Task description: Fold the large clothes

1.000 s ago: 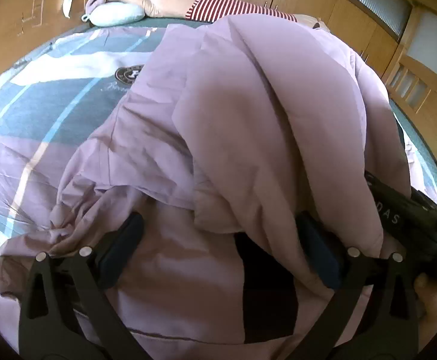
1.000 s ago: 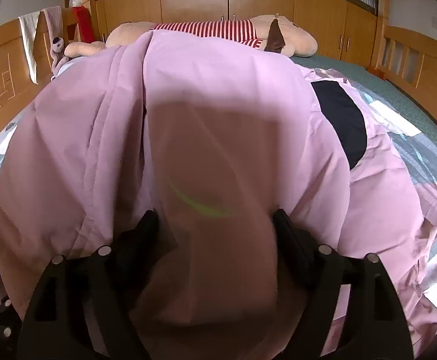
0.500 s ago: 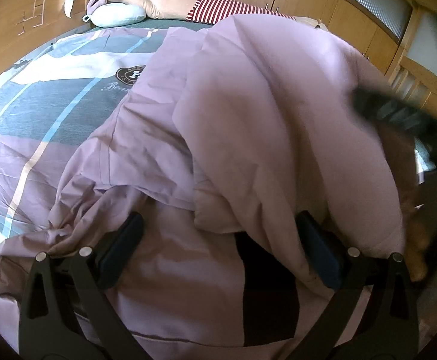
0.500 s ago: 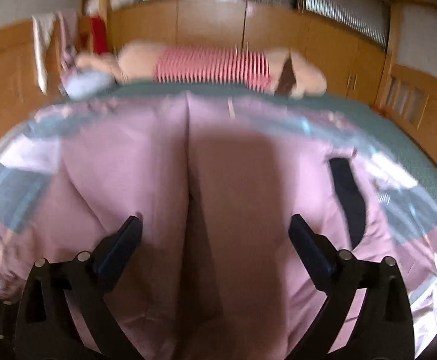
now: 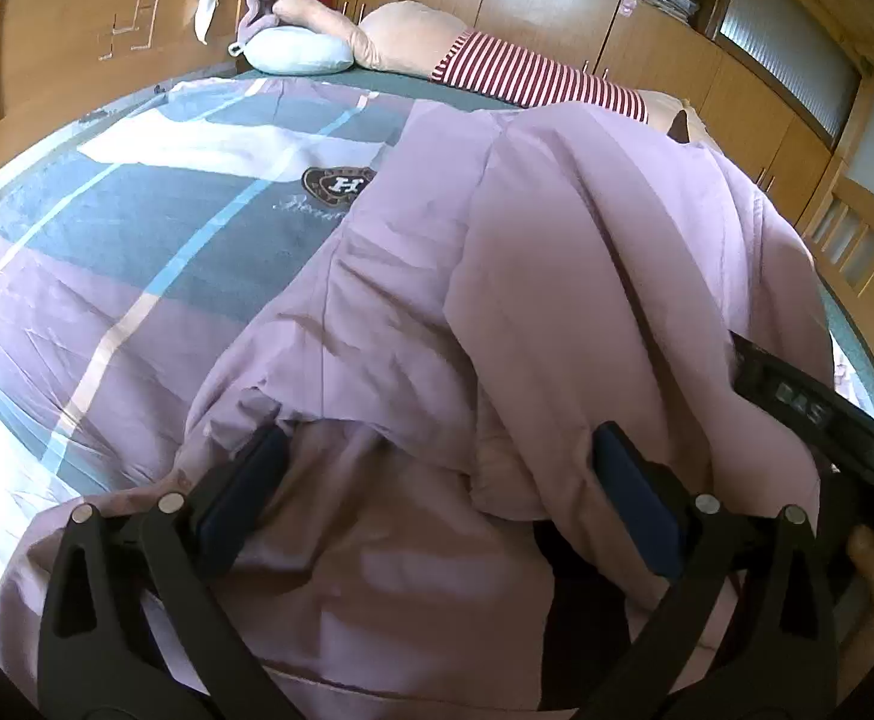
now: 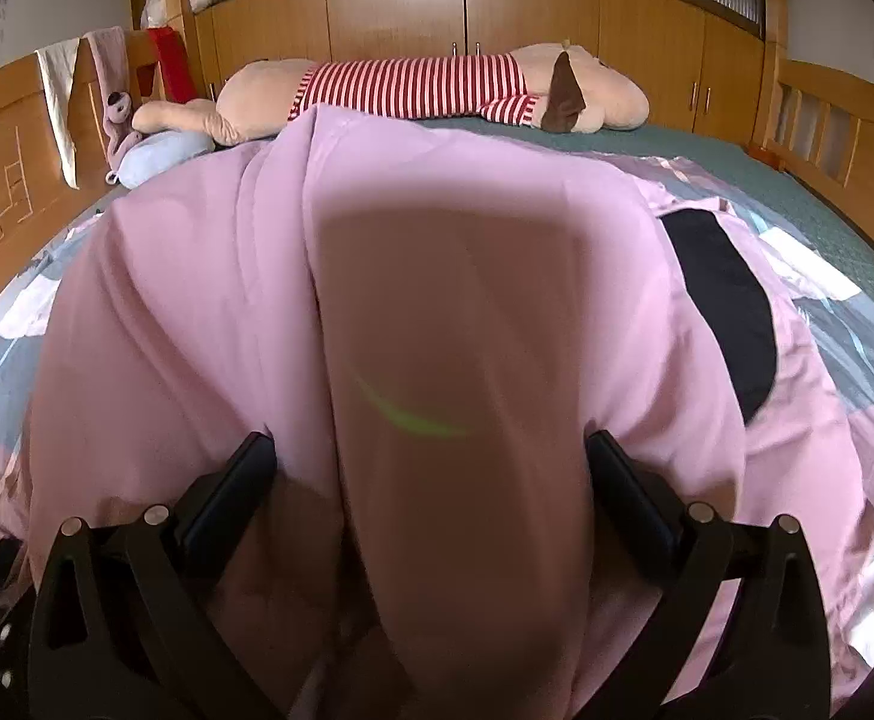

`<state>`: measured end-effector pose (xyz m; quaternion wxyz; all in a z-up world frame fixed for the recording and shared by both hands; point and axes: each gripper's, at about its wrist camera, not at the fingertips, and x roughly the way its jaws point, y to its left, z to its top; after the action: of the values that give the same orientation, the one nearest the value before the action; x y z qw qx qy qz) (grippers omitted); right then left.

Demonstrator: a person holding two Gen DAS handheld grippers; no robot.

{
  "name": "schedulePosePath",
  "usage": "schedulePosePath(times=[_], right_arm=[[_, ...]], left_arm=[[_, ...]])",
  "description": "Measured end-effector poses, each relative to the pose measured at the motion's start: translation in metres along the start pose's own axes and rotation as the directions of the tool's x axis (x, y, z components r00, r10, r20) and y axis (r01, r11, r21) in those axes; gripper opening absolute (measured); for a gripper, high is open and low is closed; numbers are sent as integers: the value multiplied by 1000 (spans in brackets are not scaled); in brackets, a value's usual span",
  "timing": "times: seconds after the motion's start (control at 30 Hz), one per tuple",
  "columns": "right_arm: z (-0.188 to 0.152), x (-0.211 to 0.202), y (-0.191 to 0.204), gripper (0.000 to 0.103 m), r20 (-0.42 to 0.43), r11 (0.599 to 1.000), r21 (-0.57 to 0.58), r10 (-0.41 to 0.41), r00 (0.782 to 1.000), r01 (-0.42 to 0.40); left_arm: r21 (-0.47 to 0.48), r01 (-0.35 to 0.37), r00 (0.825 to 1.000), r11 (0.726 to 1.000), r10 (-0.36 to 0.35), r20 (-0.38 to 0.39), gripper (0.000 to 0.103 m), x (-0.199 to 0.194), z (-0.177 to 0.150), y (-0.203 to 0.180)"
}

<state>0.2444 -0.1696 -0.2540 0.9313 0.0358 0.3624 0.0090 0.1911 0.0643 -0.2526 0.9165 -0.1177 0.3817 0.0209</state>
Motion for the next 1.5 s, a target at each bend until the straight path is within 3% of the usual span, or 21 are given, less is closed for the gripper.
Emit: schedulePosePath(times=[0.07, 0.13, 0.17, 0.2, 0.33, 0.37, 0.73, 0.8, 0.87, 0.93, 1.0, 1.07, 1.13, 1.17, 1.23, 1.3, 1.37, 1.43, 1.5], right_arm=[[-4, -20, -4, 102, 56, 1000, 8, -15, 998, 15], [-17, -52, -13, 102, 202, 998, 31, -65, 977, 60], [-23, -58, -17, 102, 229, 996, 44, -86, 970, 78], [-29, -60, -21, 102, 225, 994, 60, -105, 969, 94], [-44, -19, -34, 102, -5, 992, 81, -97, 995, 97], [-44, -14, -37, 102, -21, 992, 101, -76, 997, 78], [-52, -13, -41, 102, 31, 990, 134, -41, 999, 36], [-50, -14, -42, 102, 35, 990, 139, -34, 999, 29], [-50, -14, -43, 102, 38, 989, 146, -29, 999, 23], [-50, -15, -44, 102, 40, 989, 149, -26, 999, 20], [-51, -15, -45, 102, 42, 989, 150, -24, 999, 17], [-51, -15, -45, 102, 42, 988, 152, -22, 999, 15], [-51, -14, -45, 102, 41, 988, 153, -23, 999, 17], [-52, -14, -44, 102, 41, 988, 151, -25, 999, 19], [-52, -14, -44, 102, 42, 989, 150, -26, 999, 19], [-53, -19, -45, 102, 51, 987, 156, -34, 998, 25], [-57, -44, -50, 102, 133, 980, 195, -77, 988, 50], [-62, -79, -52, 102, 208, 979, 203, -44, 977, 1], [-65, -86, -44, 102, 137, 989, 137, -71, 988, 52]], left_arm=[[-1, 0, 1000, 1000, 0, -1, 101, 2, 1, 1], [1, -3, 1000, 1000, 3, 0, 101, 1, 0, 0], [1, -4, 1000, 1000, 4, 1, 101, -1, -1, -1], [1, -5, 1000, 1000, 5, 1, 101, -1, 0, -1], [1, -6, 1000, 1000, 6, 2, 101, -1, -1, -2], [2, -6, 1000, 1000, 6, 2, 101, -1, -1, -2], [4, -10, 1000, 1000, 10, 20, 101, -6, -2, -4], [-9, 13, 997, 1000, -12, 76, 99, -21, -5, -6], [-16, 73, 972, 997, -68, 224, 98, -52, -7, -11], [65, 62, 958, 996, -78, 277, 101, -66, -6, -26], [161, 19, 970, 987, -57, 235, 101, -57, -11, -42], [196, -9, 985, 980, -25, 169, 101, -40, -16, -48], [215, -24, 1000, 976, 24, 3, 101, -9, -17, -51], [190, 3, 999, 982, 7, -52, 101, 2, -17, -45], [132, 55, 996, 990, -45, -76, 101, 5, -14, -35], [140, 47, 996, 989, -37, -75, 101, 5, -15, -36], [146, 40, 997, 988, -29, -71, 101, 5, -16, -36], [137, 48, 996, 989, -38, -77, 101, 7, -15, -33], [137, 47, 996, 990, -36, -77, 101, 7, -16, -35]])
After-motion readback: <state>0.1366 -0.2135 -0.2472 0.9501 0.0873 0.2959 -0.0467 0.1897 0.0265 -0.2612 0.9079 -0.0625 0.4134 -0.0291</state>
